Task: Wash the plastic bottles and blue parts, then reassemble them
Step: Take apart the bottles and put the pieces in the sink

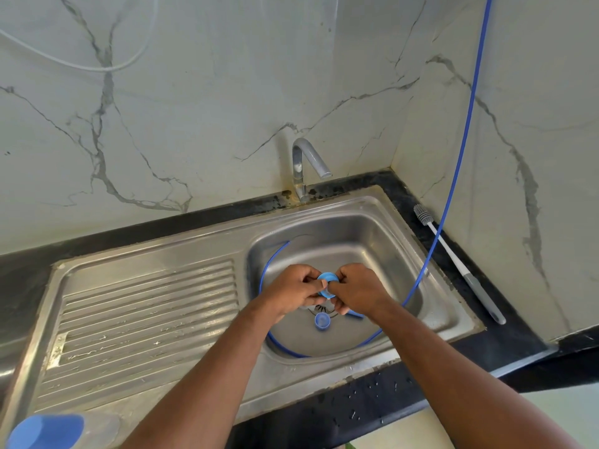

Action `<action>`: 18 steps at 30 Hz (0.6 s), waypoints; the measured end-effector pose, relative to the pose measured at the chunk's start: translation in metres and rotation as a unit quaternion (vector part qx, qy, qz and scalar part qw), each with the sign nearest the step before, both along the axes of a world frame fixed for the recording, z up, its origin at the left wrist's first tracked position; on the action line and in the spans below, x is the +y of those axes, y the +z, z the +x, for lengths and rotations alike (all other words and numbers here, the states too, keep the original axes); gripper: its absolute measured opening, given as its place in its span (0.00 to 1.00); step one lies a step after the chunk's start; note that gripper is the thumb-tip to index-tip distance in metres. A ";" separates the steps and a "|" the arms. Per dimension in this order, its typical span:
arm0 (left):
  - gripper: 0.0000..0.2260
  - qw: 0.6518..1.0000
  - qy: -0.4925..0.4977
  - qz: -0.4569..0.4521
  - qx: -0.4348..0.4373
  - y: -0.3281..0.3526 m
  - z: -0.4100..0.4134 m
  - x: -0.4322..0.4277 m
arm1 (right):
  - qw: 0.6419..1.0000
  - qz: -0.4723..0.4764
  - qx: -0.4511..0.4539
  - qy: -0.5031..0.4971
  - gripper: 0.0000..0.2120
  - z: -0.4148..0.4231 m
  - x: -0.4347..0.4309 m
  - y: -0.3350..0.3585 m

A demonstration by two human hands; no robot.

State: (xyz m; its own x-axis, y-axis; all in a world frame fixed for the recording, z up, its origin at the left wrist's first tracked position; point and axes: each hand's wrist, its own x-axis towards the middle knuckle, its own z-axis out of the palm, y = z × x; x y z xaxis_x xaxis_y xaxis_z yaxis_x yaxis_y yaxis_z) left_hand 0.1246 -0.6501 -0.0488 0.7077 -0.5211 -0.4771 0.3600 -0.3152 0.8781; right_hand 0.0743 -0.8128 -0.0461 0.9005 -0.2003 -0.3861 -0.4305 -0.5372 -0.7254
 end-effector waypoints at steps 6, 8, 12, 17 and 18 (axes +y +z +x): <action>0.11 0.999 0.026 -0.022 -0.013 0.002 -0.008 0.004 | 0.999 0.023 -0.016 -0.015 0.08 -0.002 0.003 -0.002; 0.09 0.997 0.045 0.017 -0.060 -0.001 -0.010 -0.001 | 0.997 0.073 0.000 -0.012 0.08 -0.001 0.000 -0.005; 0.10 0.995 0.039 0.041 -0.083 -0.007 -0.019 -0.008 | 0.978 0.182 0.072 0.076 0.09 -0.001 -0.018 -0.006; 0.14 0.994 0.059 0.054 -0.080 -0.007 -0.024 -0.014 | 0.962 0.243 0.070 0.104 0.10 -0.002 -0.026 -0.002; 0.16 0.994 0.066 0.047 -0.071 -0.007 -0.022 -0.014 | 0.957 0.264 0.066 0.098 0.11 -0.003 -0.026 -0.002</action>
State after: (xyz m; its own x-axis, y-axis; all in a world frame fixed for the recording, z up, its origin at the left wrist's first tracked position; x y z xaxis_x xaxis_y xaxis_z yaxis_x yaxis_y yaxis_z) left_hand 0.1022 -0.6644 -0.0555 0.8311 -0.3762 -0.4095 0.2779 -0.3568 0.8919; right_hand 0.0716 -0.8385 -0.0485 0.8374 0.2215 -0.4997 -0.4653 -0.1908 -0.8643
